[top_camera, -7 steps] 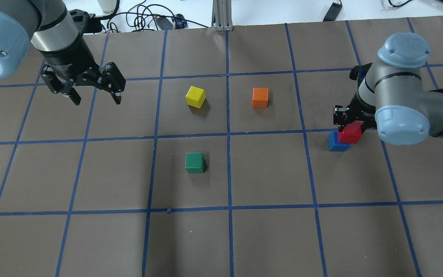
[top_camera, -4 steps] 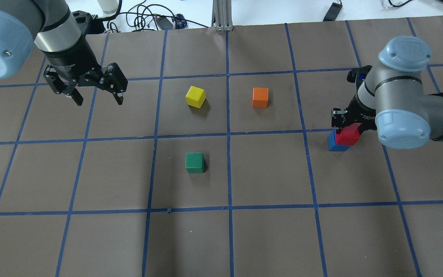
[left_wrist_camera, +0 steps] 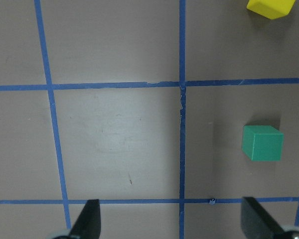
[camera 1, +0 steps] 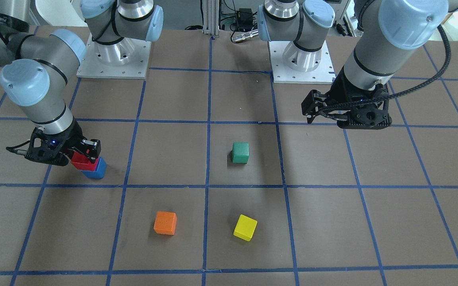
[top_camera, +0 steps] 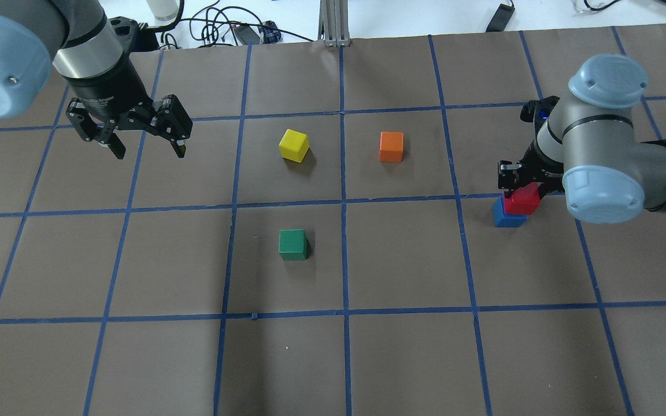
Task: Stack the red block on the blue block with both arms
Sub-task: 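Lower the red cube onto the blue cube with the right gripper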
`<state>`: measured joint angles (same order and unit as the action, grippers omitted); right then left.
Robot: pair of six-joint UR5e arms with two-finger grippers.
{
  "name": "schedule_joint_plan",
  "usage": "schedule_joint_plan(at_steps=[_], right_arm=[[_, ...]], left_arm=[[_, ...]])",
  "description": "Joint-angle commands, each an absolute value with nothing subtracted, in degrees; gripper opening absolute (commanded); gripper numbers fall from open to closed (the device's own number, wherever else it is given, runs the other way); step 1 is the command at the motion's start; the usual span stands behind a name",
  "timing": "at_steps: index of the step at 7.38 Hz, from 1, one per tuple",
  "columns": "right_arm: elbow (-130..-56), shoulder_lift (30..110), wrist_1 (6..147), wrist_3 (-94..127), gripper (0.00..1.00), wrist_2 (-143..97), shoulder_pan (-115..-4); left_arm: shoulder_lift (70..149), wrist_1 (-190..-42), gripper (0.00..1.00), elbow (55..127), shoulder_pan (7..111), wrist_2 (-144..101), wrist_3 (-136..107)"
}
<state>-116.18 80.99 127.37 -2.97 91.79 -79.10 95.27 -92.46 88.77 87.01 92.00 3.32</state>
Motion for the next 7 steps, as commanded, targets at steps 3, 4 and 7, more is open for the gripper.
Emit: schedule_joint_plan(at_steps=[3,4,7], right_arm=[[-116.4,80.8,127.5,-2.6,0.62,89.7,-79.2],[-116.4,80.7,127.5,-3.0,0.72,89.2,-79.1],[-115.8,80.8,127.5,-4.5,0.85,90.3,-79.1]], left_arm=[[95.4,-92.4,1.0,88.7,87.0,91.9,3.3],[95.4,-92.4,1.0,88.7,87.0,91.9,3.3],[95.4,-92.4,1.0,88.7,87.0,91.8,3.4]])
